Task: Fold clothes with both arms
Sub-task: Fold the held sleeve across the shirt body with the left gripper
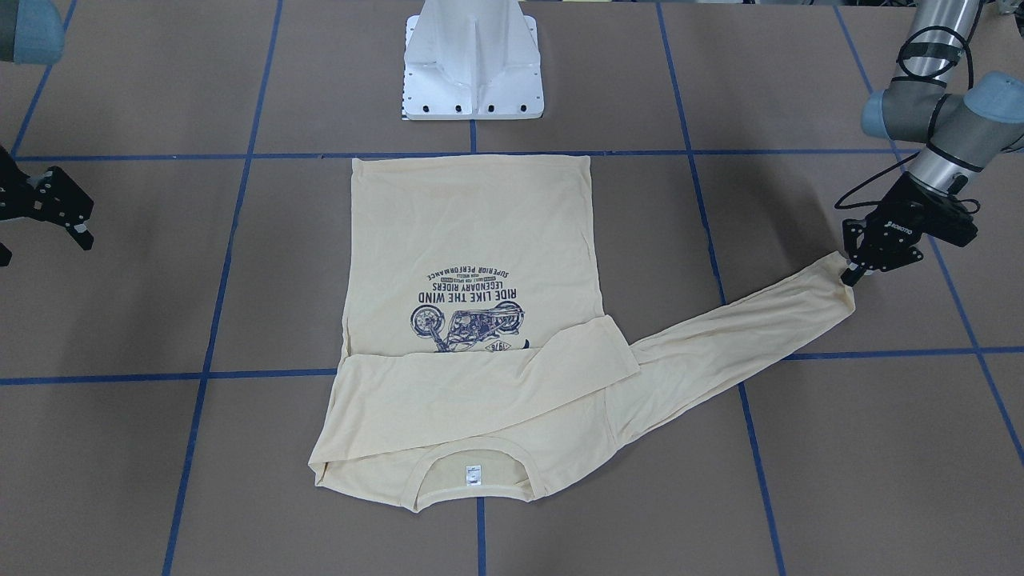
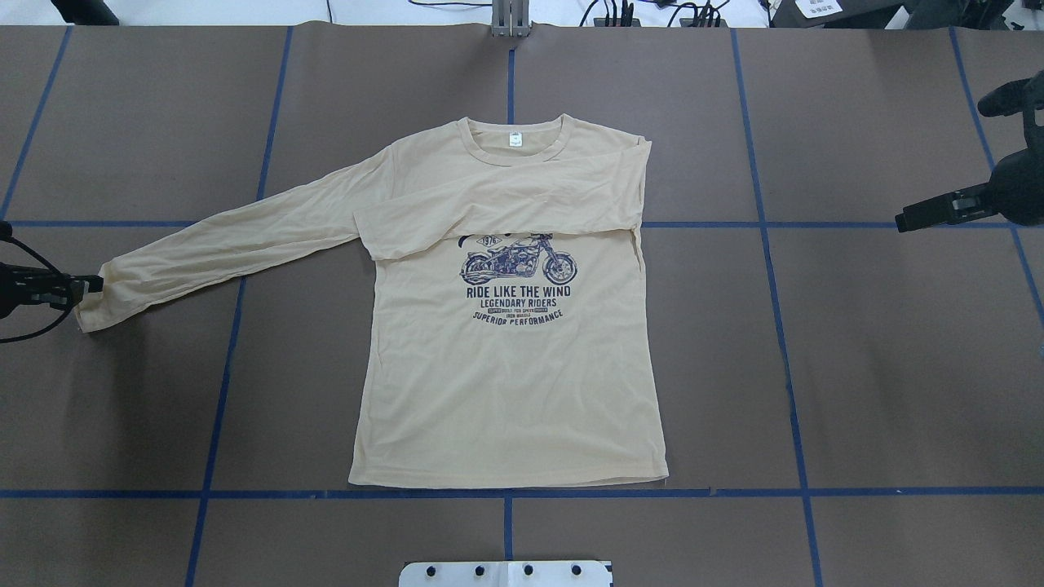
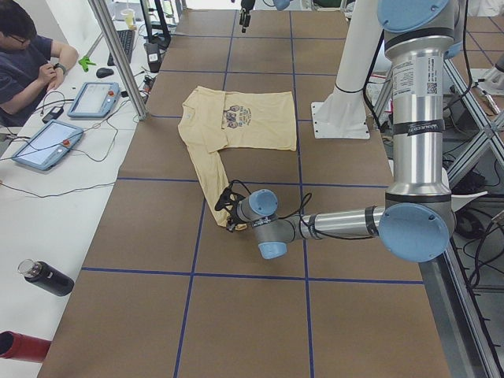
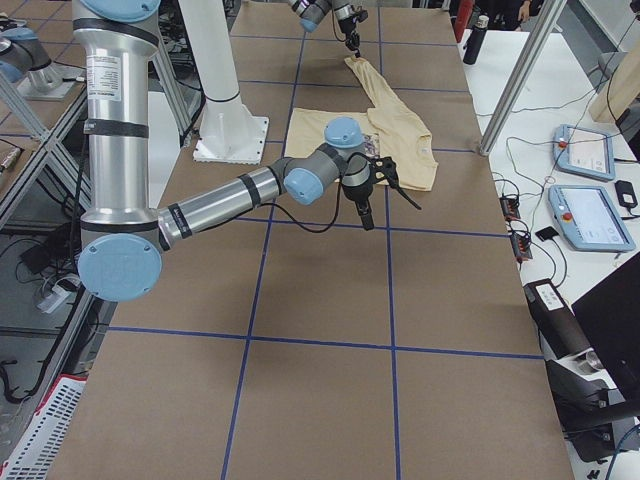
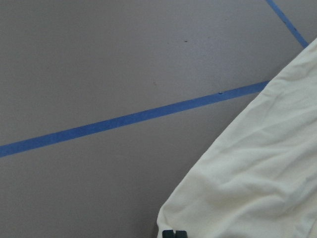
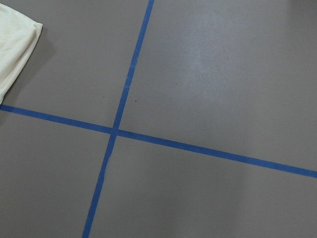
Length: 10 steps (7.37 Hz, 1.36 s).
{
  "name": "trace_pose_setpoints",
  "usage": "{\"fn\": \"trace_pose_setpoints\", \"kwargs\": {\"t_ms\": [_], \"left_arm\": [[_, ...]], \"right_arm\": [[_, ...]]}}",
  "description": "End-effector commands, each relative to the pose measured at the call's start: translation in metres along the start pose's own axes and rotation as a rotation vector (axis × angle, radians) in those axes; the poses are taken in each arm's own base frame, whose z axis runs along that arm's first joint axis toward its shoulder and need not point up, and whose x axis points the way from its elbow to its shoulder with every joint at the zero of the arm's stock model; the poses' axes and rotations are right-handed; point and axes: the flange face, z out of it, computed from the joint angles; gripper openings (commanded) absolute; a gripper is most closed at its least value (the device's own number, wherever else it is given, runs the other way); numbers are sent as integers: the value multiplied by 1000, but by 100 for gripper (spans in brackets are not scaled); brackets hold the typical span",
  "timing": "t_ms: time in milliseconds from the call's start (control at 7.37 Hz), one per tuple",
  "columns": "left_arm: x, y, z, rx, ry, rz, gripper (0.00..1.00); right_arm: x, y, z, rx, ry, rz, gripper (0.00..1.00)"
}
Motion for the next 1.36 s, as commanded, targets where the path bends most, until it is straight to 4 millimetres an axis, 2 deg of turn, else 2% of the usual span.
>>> {"fn": "trace_pose_setpoints", "kwargs": {"t_ms": [0, 136, 271, 543, 814, 949, 1085, 1221], "left_arm": [[57, -64, 1, -37, -1, -18, 0], [106, -108, -9, -61, -24, -34, 0], [165, -163, -20, -78, -43, -59, 0], [299, -276, -28, -150, -100, -152, 0], [414, -333, -21, -212, -116, -283, 0], [481, -377, 18, -243, -141, -397, 0], [567, -422, 83, -269, -237, -499, 0], [604, -438, 124, -262, -263, -572, 0]], "right_arm": [[0, -1, 0, 0, 0, 2, 100], [0, -1, 0, 1, 1, 4, 100], [0, -1, 0, 1, 1, 5, 100], [-1, -1, 0, 2, 0, 4, 100], [-1, -2, 0, 2, 0, 4, 100], [-2, -2, 0, 4, -1, 3, 100], [-2, -2, 1, 2, -1, 3, 100], [-2, -2, 1, 1, -2, 3, 100]]}}
